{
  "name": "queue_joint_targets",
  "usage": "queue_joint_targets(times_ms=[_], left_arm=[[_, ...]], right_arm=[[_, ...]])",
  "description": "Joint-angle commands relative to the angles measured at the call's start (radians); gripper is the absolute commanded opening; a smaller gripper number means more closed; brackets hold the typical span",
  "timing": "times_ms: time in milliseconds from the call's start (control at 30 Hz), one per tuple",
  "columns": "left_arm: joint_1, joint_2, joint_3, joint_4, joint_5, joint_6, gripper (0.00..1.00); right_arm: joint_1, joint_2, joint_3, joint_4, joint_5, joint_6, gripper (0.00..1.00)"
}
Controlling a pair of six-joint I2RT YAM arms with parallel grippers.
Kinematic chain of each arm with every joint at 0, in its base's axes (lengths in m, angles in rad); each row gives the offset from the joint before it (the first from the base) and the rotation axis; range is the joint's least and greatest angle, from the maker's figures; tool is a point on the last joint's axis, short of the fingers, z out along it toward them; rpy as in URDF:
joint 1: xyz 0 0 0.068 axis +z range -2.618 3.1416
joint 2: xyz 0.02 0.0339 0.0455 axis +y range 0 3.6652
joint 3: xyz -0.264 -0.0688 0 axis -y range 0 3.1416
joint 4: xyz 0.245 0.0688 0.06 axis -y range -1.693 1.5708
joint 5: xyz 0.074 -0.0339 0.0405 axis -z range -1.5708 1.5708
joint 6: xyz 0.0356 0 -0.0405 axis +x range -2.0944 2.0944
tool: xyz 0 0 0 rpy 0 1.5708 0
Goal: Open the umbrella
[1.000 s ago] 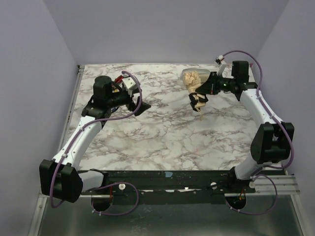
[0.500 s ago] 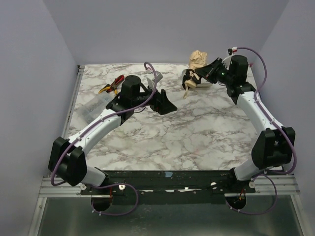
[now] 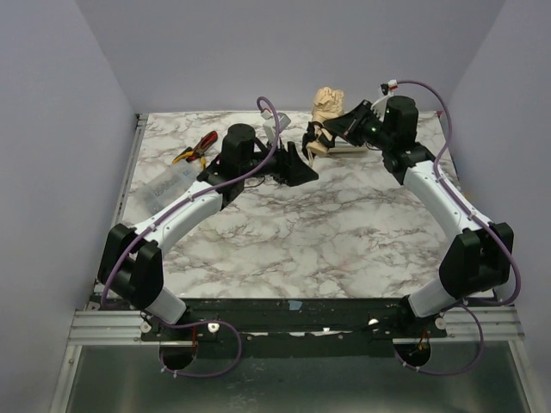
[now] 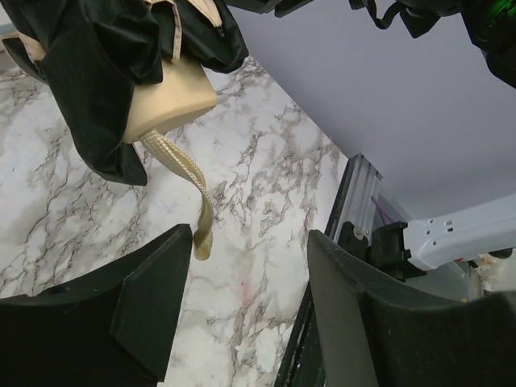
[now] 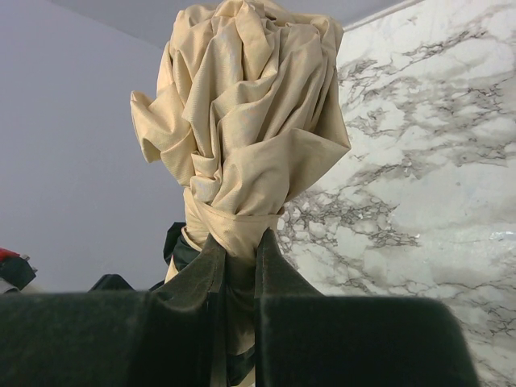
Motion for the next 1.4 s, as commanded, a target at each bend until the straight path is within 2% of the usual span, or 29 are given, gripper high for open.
queue_joint_targets(times_ms=[0,167,300,367,433,533,567,800,1000,1167,1200,1233,1300,1367], left_arm=[[-0.005,0.001,-0.011,0.019,-0.03,0.009,0.52],[-0.005,0.0,-0.02,0.01,-0.064,0.029,0.5],[-0.005,0.019,0.007,-0.026,-0.098,0.038,0.53],[-0.005,0.029,0.02,-0.041,-0.102,0.046,0.49],[-0.005,0.03,0.019,-0.047,-0.098,0.056,0.37],[-0.008,0.02,0.004,-0.071,-0.05,0.098,0.05],[-0.01,0.011,-0.008,-0.076,-0.037,0.116,0.0],[-0.037,-0.066,-0.132,-0.108,-0.001,0.259,0.0],[-0.038,-0.112,-0.199,-0.131,0.015,0.314,0.0],[-0.037,-0.174,-0.251,-0.177,0.037,0.399,0.0],[-0.038,-0.177,-0.253,-0.187,0.048,0.418,0.01],[-0.037,-0.182,-0.253,-0.198,0.052,0.435,0.13],[-0.036,-0.198,-0.254,-0.204,0.045,0.448,0.45],[-0.027,-0.229,-0.253,-0.186,0.002,0.446,0.58]], right_arm=[[0.004,-0.047,0.054,0.074,0.01,0.021,0.0],[0.013,-0.05,0.055,0.086,-0.01,0.039,0.0],[0.021,-0.058,0.042,0.096,-0.024,0.056,0.0],[0.023,-0.058,0.042,0.1,-0.025,0.055,0.0],[0.023,-0.055,0.047,0.109,-0.018,0.049,0.0],[0.023,-0.043,0.068,0.122,0.017,0.039,0.0],[0.022,-0.039,0.078,0.128,0.03,0.033,0.0],[0.01,0.022,0.18,0.201,0.12,0.0,0.0],[0.003,0.079,0.275,0.237,0.108,-0.055,0.0],[0.003,0.08,0.261,0.269,0.09,-0.094,0.0],[0.003,0.078,0.252,0.278,0.084,-0.095,0.0],[0.002,0.076,0.244,0.292,0.076,-0.094,0.0],[0.003,0.071,0.232,0.31,0.066,-0.107,0.0],[0.003,0.059,0.212,0.329,0.048,-0.121,0.0]])
